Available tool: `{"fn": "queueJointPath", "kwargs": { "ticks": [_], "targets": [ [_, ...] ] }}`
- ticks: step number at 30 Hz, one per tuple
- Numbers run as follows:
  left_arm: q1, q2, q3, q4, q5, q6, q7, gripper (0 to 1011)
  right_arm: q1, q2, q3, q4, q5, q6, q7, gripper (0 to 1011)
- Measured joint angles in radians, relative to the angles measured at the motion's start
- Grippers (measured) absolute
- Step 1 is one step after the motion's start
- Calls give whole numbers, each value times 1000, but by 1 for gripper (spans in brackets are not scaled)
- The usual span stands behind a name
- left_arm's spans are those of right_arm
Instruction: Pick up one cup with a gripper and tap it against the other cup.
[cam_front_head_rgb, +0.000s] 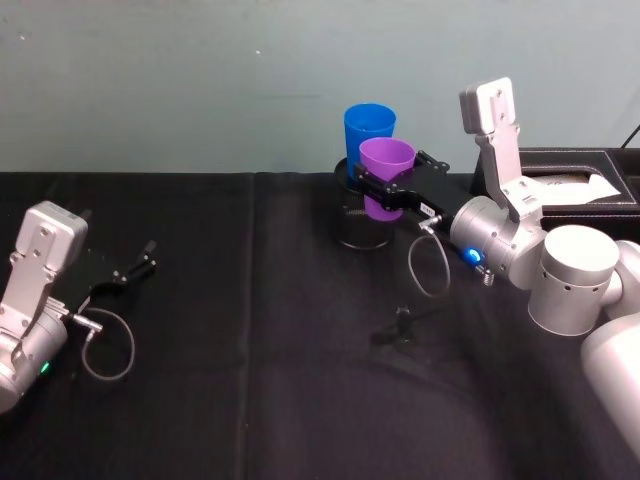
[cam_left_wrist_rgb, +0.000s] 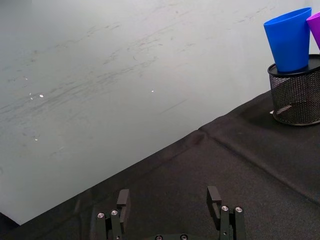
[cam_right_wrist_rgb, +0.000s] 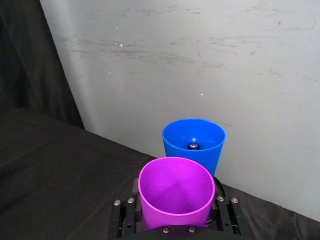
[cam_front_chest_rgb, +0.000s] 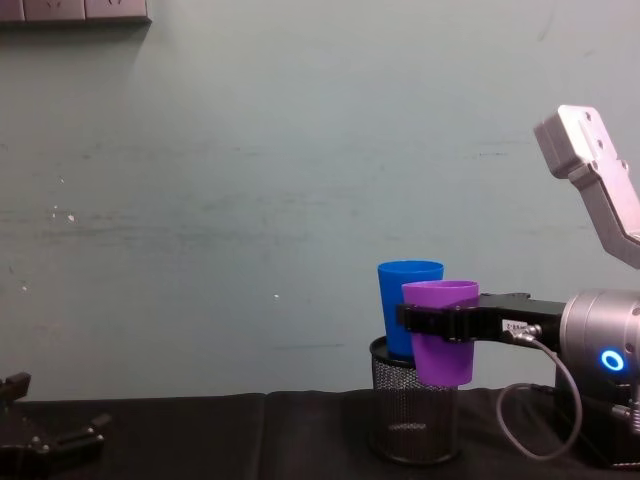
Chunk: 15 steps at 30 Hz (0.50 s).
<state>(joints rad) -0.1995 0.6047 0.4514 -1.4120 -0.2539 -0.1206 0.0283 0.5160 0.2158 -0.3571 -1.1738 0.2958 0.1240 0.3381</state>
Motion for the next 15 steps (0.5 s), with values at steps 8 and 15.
{"fn": "queueJointPath", "kwargs": {
  "ticks": [8,15],
  "targets": [
    [0,0,0,0,0,0,0,1000,0,0,0,0,0,0,0,731],
    [0,0,0,0,0,0,0,1000,0,0,0,0,0,0,0,731]
  ]
}}
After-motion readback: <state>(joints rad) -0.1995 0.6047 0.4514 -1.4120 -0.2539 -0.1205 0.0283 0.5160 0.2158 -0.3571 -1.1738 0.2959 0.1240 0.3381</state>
